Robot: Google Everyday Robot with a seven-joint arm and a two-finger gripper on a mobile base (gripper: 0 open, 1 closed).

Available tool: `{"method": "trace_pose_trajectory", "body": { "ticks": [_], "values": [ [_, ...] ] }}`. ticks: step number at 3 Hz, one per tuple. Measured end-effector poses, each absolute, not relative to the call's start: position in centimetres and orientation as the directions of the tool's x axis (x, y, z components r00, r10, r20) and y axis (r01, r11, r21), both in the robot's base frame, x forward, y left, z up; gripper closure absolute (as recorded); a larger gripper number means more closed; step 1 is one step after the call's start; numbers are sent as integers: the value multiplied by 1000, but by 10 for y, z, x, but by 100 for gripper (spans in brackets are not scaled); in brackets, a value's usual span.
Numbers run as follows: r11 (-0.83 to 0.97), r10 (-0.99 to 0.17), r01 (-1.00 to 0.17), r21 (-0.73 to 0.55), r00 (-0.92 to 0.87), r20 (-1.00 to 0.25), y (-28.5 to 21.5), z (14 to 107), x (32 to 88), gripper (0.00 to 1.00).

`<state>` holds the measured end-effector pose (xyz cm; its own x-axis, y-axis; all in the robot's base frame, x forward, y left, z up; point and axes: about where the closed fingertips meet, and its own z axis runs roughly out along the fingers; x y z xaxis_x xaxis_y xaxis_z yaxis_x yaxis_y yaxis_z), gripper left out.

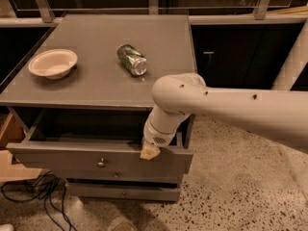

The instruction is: Open top drawer

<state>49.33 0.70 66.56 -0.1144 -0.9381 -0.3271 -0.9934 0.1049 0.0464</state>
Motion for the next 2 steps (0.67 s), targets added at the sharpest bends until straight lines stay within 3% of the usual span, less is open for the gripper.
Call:
{"method": "trace_pose_trajectory", "body": {
  "ticks": [2],
  "values": [
    [171,-925,-985,13,-165,-342,1,668,480,100]
  ]
}}
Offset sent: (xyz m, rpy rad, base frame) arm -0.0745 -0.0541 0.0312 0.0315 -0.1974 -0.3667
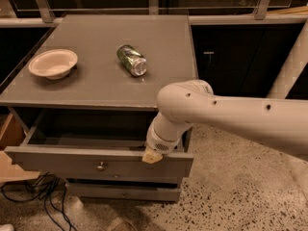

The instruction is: Open top drawer

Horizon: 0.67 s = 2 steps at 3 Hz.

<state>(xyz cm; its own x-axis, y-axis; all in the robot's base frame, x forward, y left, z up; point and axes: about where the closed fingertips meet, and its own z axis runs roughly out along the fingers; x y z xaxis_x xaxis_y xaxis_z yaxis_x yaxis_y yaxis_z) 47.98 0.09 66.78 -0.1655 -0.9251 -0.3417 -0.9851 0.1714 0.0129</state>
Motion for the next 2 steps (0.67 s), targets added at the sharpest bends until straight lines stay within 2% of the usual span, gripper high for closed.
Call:
{"method": "trace_pose_trajectory", "body": {
  "ticks": [2],
  "values": [
    [218,-916,-976,-8,-202,-346,-2,670,473,100]
  ]
}}
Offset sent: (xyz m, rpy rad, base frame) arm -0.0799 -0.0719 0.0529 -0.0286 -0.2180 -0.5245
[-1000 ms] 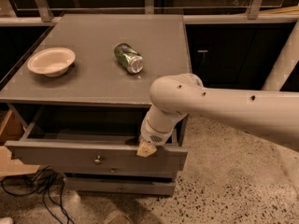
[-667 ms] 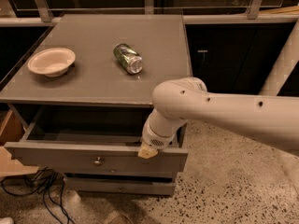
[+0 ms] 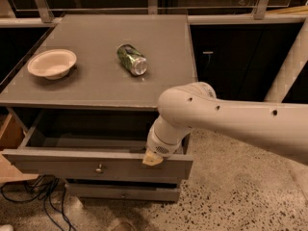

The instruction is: Open top drawer

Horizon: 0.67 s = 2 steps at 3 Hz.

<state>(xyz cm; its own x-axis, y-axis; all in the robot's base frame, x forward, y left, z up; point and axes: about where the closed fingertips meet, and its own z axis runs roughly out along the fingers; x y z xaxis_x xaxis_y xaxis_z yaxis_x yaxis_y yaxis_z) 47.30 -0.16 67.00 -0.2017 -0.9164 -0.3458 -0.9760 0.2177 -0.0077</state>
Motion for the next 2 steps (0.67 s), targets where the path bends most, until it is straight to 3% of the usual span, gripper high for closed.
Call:
{"method": "trace_pose_trajectory", "body": {
  "ticks": [2],
  "values": [
    [260,-906,-965,-23,-236,-351,-5,674,468,100]
  ]
}}
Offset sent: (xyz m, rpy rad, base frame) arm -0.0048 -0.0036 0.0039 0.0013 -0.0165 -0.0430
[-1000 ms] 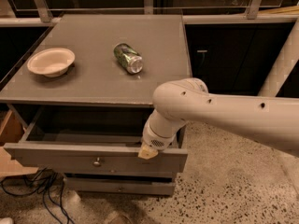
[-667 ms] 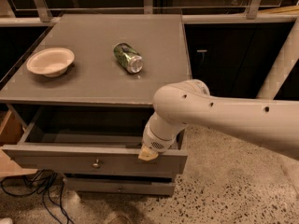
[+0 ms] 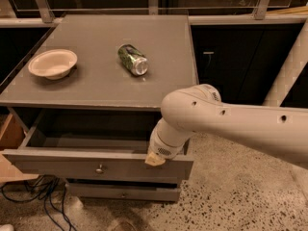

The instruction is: Open top drawer

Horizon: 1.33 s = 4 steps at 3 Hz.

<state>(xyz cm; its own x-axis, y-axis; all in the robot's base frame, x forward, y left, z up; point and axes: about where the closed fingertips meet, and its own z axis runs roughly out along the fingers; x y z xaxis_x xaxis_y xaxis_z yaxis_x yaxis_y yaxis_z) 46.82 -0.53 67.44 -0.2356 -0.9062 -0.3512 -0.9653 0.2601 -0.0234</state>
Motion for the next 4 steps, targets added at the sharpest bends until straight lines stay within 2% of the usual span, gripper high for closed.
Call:
{"method": "trace_pose_trajectory", "body": {
  "ticks": [4],
  "values": [
    [306,-884,-952,-12,-279,-375,-26,687,455,98]
  ]
}}
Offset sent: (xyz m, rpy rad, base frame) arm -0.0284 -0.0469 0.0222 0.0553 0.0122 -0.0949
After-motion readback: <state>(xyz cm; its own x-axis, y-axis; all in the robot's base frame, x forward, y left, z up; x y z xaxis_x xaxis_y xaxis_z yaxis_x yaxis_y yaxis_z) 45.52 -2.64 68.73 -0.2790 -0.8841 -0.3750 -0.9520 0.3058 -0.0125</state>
